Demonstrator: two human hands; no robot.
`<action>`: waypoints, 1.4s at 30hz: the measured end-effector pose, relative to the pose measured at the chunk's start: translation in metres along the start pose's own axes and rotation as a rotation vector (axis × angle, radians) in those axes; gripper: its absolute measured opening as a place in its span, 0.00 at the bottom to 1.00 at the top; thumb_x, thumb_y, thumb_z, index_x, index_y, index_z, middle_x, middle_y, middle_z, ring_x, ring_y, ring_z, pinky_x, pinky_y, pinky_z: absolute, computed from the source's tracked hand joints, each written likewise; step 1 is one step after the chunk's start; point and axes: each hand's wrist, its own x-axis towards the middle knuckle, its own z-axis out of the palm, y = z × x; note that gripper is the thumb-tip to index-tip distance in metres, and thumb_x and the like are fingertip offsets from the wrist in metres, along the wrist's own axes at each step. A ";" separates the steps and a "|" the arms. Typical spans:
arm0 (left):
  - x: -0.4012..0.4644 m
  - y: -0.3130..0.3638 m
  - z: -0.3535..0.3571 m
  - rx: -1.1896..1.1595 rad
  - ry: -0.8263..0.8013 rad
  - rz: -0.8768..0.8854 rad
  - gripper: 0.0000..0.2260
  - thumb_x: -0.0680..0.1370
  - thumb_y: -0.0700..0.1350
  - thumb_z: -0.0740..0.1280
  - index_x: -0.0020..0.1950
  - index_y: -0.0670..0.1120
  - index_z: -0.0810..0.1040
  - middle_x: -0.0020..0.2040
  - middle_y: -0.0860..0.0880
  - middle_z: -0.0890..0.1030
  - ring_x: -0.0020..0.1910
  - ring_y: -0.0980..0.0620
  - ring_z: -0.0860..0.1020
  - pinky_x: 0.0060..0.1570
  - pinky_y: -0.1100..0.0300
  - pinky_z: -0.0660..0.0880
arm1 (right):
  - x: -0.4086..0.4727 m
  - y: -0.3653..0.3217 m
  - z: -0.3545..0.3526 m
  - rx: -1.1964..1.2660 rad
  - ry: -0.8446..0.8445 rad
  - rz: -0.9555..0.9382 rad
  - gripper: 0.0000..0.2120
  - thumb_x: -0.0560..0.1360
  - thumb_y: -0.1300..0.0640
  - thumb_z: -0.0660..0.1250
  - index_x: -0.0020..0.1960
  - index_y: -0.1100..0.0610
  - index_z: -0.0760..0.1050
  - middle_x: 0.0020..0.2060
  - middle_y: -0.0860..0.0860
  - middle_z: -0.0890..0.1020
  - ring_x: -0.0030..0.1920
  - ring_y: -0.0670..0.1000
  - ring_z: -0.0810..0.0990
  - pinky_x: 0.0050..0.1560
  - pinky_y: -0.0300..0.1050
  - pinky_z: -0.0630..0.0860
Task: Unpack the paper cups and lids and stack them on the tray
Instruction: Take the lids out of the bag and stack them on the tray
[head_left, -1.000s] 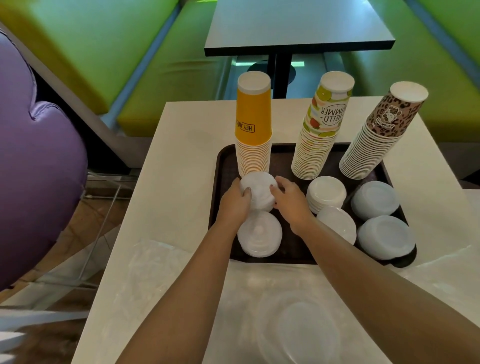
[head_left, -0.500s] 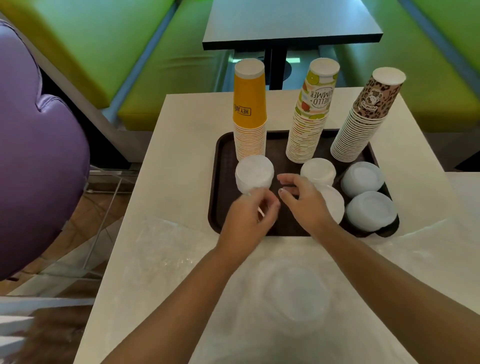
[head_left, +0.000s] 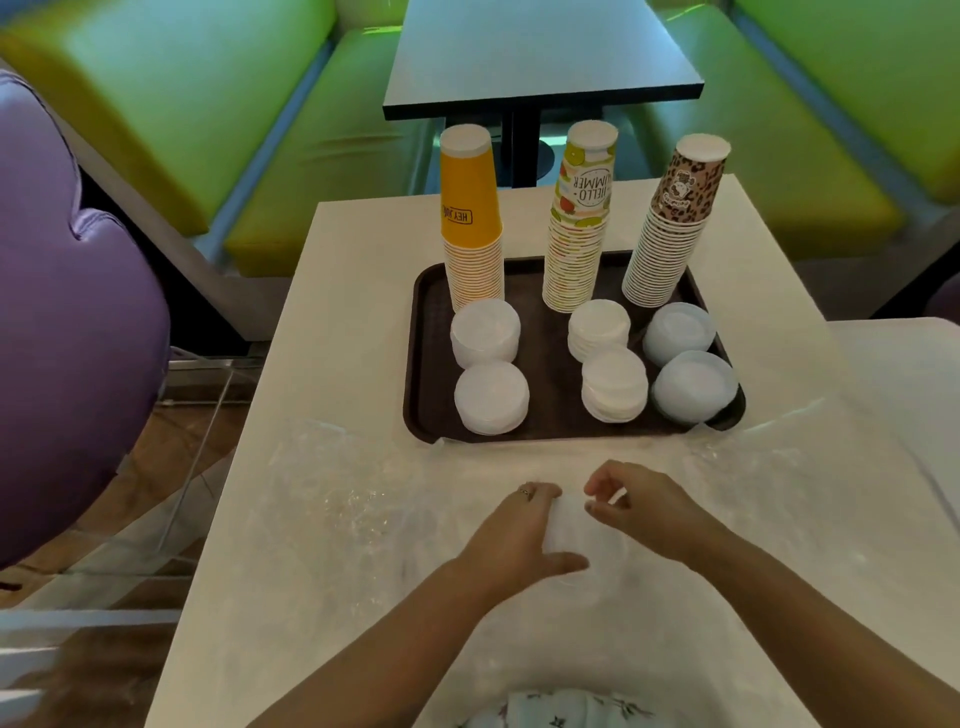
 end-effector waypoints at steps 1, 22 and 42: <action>0.000 -0.001 0.000 -0.002 -0.006 0.013 0.36 0.72 0.59 0.71 0.74 0.50 0.59 0.75 0.51 0.62 0.71 0.52 0.64 0.66 0.61 0.63 | -0.002 0.003 0.003 -0.005 -0.021 0.013 0.10 0.75 0.50 0.68 0.55 0.50 0.72 0.51 0.47 0.76 0.46 0.44 0.76 0.47 0.36 0.75; -0.006 -0.018 0.017 -0.226 0.044 0.159 0.37 0.59 0.54 0.81 0.61 0.53 0.63 0.67 0.54 0.63 0.66 0.53 0.65 0.60 0.58 0.72 | -0.011 0.005 0.014 -0.181 -0.058 -0.166 0.26 0.67 0.42 0.74 0.61 0.50 0.74 0.59 0.45 0.68 0.55 0.45 0.70 0.56 0.39 0.72; -0.013 -0.037 0.001 0.291 0.083 0.334 0.43 0.71 0.70 0.39 0.73 0.42 0.65 0.75 0.46 0.60 0.74 0.51 0.54 0.69 0.66 0.46 | 0.031 -0.056 -0.056 1.634 0.164 -0.087 0.12 0.79 0.55 0.60 0.63 0.52 0.70 0.57 0.51 0.78 0.54 0.51 0.78 0.40 0.45 0.82</action>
